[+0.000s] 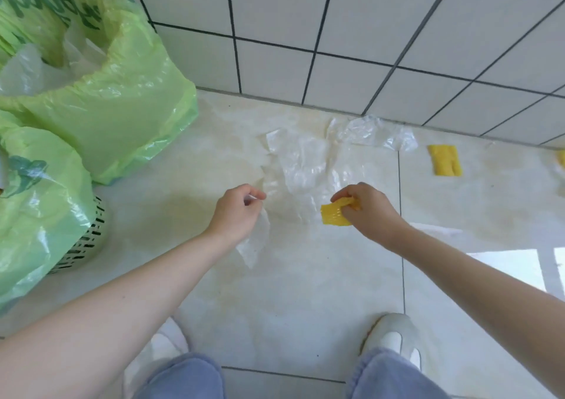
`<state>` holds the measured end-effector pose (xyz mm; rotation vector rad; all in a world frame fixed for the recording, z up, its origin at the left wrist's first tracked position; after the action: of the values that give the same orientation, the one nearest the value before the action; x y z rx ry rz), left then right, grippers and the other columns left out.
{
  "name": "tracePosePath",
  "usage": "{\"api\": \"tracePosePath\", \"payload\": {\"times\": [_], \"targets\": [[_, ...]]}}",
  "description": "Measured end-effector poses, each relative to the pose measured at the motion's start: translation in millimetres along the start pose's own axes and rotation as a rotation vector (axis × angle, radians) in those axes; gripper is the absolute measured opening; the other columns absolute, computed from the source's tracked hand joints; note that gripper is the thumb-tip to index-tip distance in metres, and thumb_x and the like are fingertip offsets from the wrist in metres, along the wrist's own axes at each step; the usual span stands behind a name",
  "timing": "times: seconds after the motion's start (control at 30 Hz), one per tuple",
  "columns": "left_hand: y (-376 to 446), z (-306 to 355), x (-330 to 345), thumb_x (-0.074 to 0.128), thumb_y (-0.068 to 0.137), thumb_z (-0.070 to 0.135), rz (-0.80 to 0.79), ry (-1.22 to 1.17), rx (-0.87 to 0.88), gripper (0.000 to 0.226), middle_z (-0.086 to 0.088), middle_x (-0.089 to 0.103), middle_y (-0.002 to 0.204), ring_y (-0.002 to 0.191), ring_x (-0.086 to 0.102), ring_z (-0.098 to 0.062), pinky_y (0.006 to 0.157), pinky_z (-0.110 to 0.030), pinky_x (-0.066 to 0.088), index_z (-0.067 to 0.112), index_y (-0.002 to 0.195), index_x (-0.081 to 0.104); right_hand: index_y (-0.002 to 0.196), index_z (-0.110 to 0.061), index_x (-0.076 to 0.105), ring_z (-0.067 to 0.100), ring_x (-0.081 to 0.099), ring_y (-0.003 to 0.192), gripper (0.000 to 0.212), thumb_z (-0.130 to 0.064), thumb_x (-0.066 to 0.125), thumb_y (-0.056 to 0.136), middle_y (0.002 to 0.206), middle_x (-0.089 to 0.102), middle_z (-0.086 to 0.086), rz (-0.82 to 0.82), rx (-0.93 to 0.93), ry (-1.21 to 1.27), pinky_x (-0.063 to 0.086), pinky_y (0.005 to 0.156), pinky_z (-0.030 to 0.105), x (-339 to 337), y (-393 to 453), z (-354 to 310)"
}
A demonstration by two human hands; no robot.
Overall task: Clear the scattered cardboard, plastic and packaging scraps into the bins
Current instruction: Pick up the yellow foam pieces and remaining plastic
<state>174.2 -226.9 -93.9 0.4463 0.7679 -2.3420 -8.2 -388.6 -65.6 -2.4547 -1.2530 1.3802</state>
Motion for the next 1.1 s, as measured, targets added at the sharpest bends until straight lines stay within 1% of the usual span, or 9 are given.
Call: {"api": "tracePosePath", "payload": {"times": [0.13, 0.27, 0.4, 0.53, 0.67, 0.77, 0.87, 1.0, 1.1], "targets": [[11.8, 18.2, 20.3, 0.052, 0.088, 0.009, -0.086, 0.060, 0.039, 0.018, 0.000, 0.062, 0.083, 0.064, 0.053, -0.008, 0.051, -0.015, 0.038, 0.019, 0.091, 0.067, 0.096, -0.021, 0.068, 0.019, 0.054, 0.092, 0.016, -0.013, 0.056, 0.088, 0.109, 0.056, 0.004, 0.047, 0.098, 0.126, 0.042, 0.056, 0.016, 1.2, -6.8, 26.7], [26.1, 32.8, 37.6, 0.058, 0.089, 0.012, -0.143, 0.151, 0.103, 0.019, 0.004, 0.062, 0.096, 0.079, 0.056, -0.009, 0.064, -0.018, 0.040, 0.016, 0.106, 0.066, 0.094, -0.023, 0.069, 0.016, 0.050, 0.099, 0.015, -0.012, 0.062, 0.087, 0.111, 0.049, -0.004, 0.052, -0.088, -0.021, 0.038, 0.074, 0.018, 0.1, 3.8, 14.3], [31.4, 34.3, 51.4, 0.069, 0.082, 0.019, -0.168, 0.503, 0.291, 0.053, -0.004, 0.055, 0.127, 0.121, 0.045, -0.024, 0.098, -0.026, 0.035, 0.013, 0.132, 0.052, 0.096, -0.024, 0.069, 0.027, 0.033, 0.124, 0.014, -0.018, 0.063, 0.085, 0.142, 0.040, -0.004, -0.006, -0.309, -0.271, 0.035, 0.098, 0.029, 15.4, 11.7, -6.8], [29.2, 20.3, 61.2, 0.073, 0.077, 0.030, -0.216, 0.774, 0.355, 0.073, -0.007, 0.045, 0.133, 0.132, 0.032, -0.027, 0.105, -0.033, 0.033, 0.014, 0.140, 0.039, 0.098, -0.025, 0.067, 0.029, 0.025, 0.134, 0.015, -0.019, 0.059, 0.087, 0.146, 0.037, -0.004, -0.158, -0.345, -0.525, 0.035, 0.106, 0.038, 43.9, 14.3, 3.1], [21.4, 16.5, 62.9, 0.071, 0.078, 0.023, -0.184, 0.848, 0.438, 0.056, -0.006, 0.049, 0.127, 0.123, 0.040, -0.031, 0.097, -0.038, 0.041, 0.010, 0.128, 0.051, 0.100, -0.018, 0.068, 0.026, 0.039, 0.118, 0.018, -0.014, 0.055, 0.088, 0.117, 0.052, 0.002, -0.151, -0.313, -0.495, 0.040, 0.098, 0.032, 48.0, 6.5, 20.1], [14.0, 17.4, 63.4, 0.073, 0.067, 0.003, -0.132, 0.838, 0.565, 0.031, -0.012, 0.058, 0.096, 0.093, 0.052, -0.036, 0.080, -0.041, 0.047, 0.003, 0.096, 0.062, 0.100, -0.016, 0.067, 0.024, 0.046, 0.105, 0.019, -0.012, 0.054, 0.087, 0.101, 0.054, 0.003, -0.156, -0.281, -0.430, 0.041, 0.087, 0.027, 46.8, -0.9, 31.2], [6.4, 17.8, 66.9, 0.072, 0.057, -0.010, -0.153, 0.800, 0.648, 0.027, -0.011, 0.055, 0.076, 0.076, 0.053, -0.033, 0.070, -0.031, 0.037, 0.005, 0.074, 0.058, 0.095, -0.014, 0.065, 0.021, 0.052, 0.085, 0.018, -0.006, 0.055, 0.082, 0.092, 0.049, 0.000, -0.131, -0.197, -0.264, 0.041, 0.072, 0.025, 38.7, -4.0, 40.0], [0.2, 8.7, 67.2, 0.059, 0.075, -0.005, -0.277, 0.642, 0.481, 0.015, -0.008, 0.054, 0.087, 0.087, 0.050, -0.024, 0.072, -0.026, 0.038, 0.007, 0.082, 0.056, 0.087, -0.020, 0.059, 0.013, 0.047, 0.071, 0.020, -0.003, 0.057, 0.077, 0.080, 0.043, -0.008, -0.065, -0.125, -0.104, 0.037, 0.058, 0.015, 28.2, -8.6, 45.8], [-13.1, 9.4, 68.0, 0.052, 0.076, -0.002, -0.336, 0.587, 0.429, 0.018, -0.001, 0.050, 0.089, 0.082, 0.051, -0.021, 0.068, -0.027, 0.039, 0.012, 0.086, 0.049, 0.083, -0.026, 0.051, 0.009, 0.044, 0.067, 0.025, -0.002, 0.056, 0.076, 0.079, 0.040, -0.010, -0.031, -0.121, -0.045, 0.037, 0.054, 0.017, 20.5, -13.4, 47.2]]}}
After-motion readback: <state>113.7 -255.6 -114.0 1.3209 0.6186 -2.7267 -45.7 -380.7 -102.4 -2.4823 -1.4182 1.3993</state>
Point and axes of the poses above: each hand's wrist, its own y-axis towards the middle knuckle, its own x-axis out of the palm, z = x × y, the point moved 9 cm from there along y, towards the middle knuckle
